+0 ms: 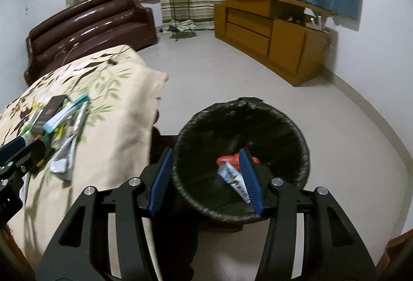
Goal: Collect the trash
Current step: 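Return both tools to the bed and grasp the flat white packet with the left tool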
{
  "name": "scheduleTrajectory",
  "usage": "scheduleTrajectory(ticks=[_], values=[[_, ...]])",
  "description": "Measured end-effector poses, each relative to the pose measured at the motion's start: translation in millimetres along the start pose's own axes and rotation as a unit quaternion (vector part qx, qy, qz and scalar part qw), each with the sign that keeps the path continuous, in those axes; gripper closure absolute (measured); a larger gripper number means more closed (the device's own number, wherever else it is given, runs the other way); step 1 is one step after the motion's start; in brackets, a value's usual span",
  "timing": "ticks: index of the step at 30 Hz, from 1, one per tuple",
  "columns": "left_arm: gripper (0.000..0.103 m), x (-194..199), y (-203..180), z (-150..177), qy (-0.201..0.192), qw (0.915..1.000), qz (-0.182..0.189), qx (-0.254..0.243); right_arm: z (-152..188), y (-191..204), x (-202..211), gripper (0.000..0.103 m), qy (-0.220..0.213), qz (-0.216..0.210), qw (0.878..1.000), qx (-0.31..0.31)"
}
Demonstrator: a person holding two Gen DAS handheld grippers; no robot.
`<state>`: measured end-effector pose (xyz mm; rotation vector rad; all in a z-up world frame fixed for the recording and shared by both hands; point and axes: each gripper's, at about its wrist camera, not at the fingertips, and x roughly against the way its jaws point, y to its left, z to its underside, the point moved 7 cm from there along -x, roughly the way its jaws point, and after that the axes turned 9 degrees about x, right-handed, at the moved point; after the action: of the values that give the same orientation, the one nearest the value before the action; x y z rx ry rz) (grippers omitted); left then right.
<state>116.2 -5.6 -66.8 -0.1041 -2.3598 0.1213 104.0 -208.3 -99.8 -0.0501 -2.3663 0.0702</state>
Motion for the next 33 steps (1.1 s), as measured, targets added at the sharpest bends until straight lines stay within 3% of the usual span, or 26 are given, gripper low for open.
scheduleTrajectory(ticks=[14,28,33], values=[[0.041,13,76,36,0.02,0.9978,-0.046,0.044,17,62,20,0.052,0.007,-0.032,0.998,0.046],[0.041,-2,91,43,0.047,0.9968,-0.036,0.054,15,88,20,0.052,0.01,-0.043,0.997,0.064],[0.06,0,87,43,0.043,0.9979,-0.03,0.038,9,96,19,0.052,0.006,-0.046,0.997,0.066]])
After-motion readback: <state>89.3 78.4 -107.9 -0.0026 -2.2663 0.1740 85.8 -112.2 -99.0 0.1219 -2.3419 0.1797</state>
